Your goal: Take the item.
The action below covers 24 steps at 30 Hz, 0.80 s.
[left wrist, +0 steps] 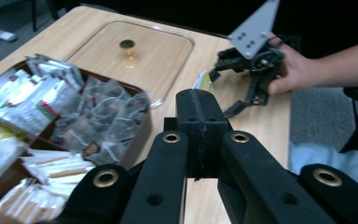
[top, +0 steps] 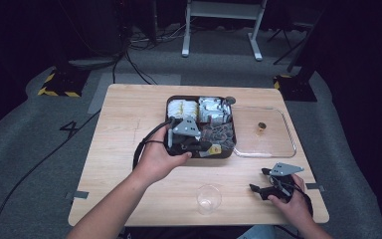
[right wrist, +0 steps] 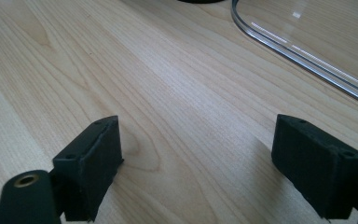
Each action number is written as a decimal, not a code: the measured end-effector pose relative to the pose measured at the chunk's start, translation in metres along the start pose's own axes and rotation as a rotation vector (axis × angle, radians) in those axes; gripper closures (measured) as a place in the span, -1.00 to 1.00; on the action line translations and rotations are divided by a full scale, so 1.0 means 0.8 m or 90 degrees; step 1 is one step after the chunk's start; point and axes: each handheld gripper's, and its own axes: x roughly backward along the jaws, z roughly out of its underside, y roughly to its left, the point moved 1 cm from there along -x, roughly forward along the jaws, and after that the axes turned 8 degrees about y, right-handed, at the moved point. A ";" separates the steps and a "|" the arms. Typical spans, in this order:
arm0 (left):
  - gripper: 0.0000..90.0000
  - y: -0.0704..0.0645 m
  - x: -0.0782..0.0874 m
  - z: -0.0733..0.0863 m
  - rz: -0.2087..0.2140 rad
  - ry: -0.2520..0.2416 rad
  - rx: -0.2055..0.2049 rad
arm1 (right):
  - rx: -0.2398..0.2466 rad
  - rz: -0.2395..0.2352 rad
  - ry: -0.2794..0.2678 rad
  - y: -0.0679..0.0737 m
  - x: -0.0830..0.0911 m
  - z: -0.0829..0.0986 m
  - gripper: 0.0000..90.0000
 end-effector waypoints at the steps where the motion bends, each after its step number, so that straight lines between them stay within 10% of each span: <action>1: 1.00 -0.004 0.000 0.001 0.003 0.000 -0.004 | 0.000 0.000 0.000 0.000 0.000 0.000 -0.64; 24: 1.00 -0.077 -0.035 0.058 0.022 -0.023 -0.045 | -0.005 0.005 0.000 0.001 0.000 0.000 -0.64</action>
